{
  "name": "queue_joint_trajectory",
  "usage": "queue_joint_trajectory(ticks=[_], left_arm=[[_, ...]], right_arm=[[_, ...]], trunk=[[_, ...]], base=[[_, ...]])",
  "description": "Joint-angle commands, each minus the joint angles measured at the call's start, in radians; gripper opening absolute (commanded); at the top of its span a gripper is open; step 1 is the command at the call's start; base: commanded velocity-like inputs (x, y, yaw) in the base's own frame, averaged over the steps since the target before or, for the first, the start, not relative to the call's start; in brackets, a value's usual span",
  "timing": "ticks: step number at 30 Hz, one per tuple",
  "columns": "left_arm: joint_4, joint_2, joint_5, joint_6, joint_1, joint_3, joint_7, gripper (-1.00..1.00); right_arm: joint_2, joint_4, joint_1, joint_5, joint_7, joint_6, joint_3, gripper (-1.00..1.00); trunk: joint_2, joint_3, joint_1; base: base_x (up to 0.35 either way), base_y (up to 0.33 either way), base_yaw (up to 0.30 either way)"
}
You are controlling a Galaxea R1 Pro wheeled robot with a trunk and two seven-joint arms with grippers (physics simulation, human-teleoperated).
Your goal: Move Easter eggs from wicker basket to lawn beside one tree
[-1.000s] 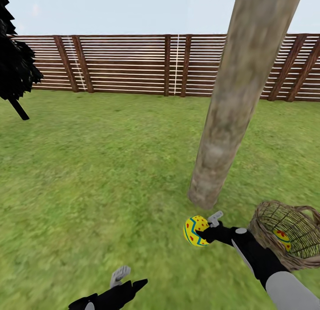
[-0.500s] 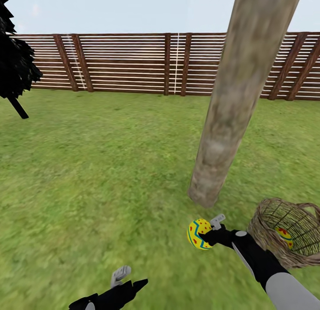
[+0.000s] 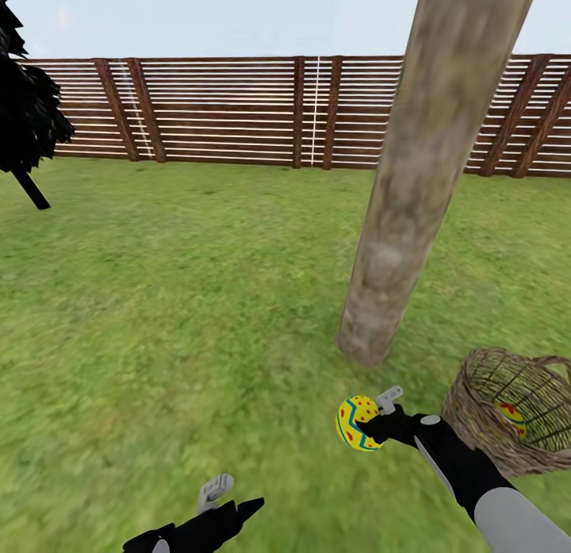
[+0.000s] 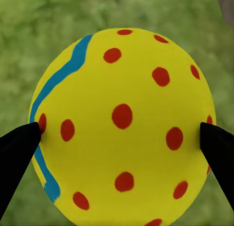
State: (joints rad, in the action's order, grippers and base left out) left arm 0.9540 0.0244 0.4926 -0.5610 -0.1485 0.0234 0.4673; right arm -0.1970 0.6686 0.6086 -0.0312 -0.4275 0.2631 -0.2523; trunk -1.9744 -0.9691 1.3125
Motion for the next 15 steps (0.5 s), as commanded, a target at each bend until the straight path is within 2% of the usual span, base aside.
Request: queue_joint_trajectory(ticks=[1,15], left_arm=[[0.001,0.000,0.008,-0.008,0.000,-0.001,-0.001,1.00],[0.001,0.000,0.008,-0.008,0.000,0.000,-0.001,1.00]], right_arm=[[-0.001,0.002,0.000,-0.003,-0.002,0.004,-0.002,-1.00],[-0.001,0.002,0.000,-0.004,-0.002,0.004,-0.004,-1.00]], trunk=[[-0.008,-0.004,0.004],[-0.106,-0.048,0.057]], base=[[0.000,0.000,0.000],[0.000,0.000,0.000]])
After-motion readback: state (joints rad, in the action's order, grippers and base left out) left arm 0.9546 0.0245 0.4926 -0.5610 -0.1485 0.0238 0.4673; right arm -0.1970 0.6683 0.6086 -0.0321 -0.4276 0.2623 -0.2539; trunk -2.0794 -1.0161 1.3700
